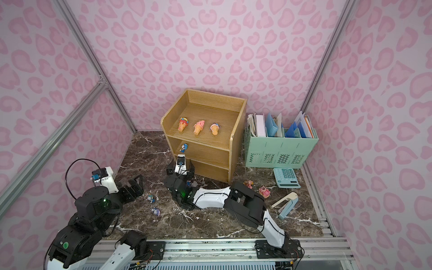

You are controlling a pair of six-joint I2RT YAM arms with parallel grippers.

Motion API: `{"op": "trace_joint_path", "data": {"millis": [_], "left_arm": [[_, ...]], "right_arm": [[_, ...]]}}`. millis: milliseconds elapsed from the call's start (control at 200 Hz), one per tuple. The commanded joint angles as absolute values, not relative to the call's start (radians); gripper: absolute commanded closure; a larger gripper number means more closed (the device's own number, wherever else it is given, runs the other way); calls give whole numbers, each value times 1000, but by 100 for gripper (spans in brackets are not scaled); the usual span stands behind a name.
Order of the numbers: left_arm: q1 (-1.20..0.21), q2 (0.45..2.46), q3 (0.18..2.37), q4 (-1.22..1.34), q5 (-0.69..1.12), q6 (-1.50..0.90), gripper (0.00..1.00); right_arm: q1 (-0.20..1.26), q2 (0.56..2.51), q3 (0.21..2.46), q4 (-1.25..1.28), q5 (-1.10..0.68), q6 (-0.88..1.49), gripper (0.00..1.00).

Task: Organize plastic toys on shelves
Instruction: Place the plastic toy on the shelf, then pick up the plastic toy at the center of the board.

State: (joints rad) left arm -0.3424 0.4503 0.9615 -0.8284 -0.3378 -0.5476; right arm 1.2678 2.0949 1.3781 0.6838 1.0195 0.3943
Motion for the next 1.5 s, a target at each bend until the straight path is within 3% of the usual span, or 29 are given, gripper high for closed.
{"op": "trace_joint_path", "data": {"millis": [0, 120, 245, 500, 670, 800, 980, 1285, 1495], "left_arm": [[-341, 444, 973, -840, -341, -541, 2], [-341, 437, 945, -825, -317, -555, 2], [-341, 438, 879, -767, -250, -601, 4], [-341, 503, 744, -621, -91, -640, 6], [-341, 571, 638, -587, -1, -668, 7], [-341, 615, 563, -622, -30, -712, 15], [-346, 700, 559, -707, -154, -768, 46], [-328, 902, 589, -844, -403, -973, 43], [-272, 1002, 567, -729, -296, -989, 41]], "right_arm": [[1323, 2010, 1257, 765, 900, 294, 14], [1388, 1836, 1033, 839, 757, 177, 11], [1391, 1645, 843, 766, 623, 205, 12], [1326, 1379, 629, 656, 413, 256, 17], [1255, 1260, 475, 776, 226, 346, 17], [1200, 1266, 382, 873, 36, 426, 16], [1155, 1372, 402, 852, -105, 507, 19], [1153, 1488, 400, 981, -172, 507, 22], [1144, 1464, 373, 991, -181, 499, 22]]}}
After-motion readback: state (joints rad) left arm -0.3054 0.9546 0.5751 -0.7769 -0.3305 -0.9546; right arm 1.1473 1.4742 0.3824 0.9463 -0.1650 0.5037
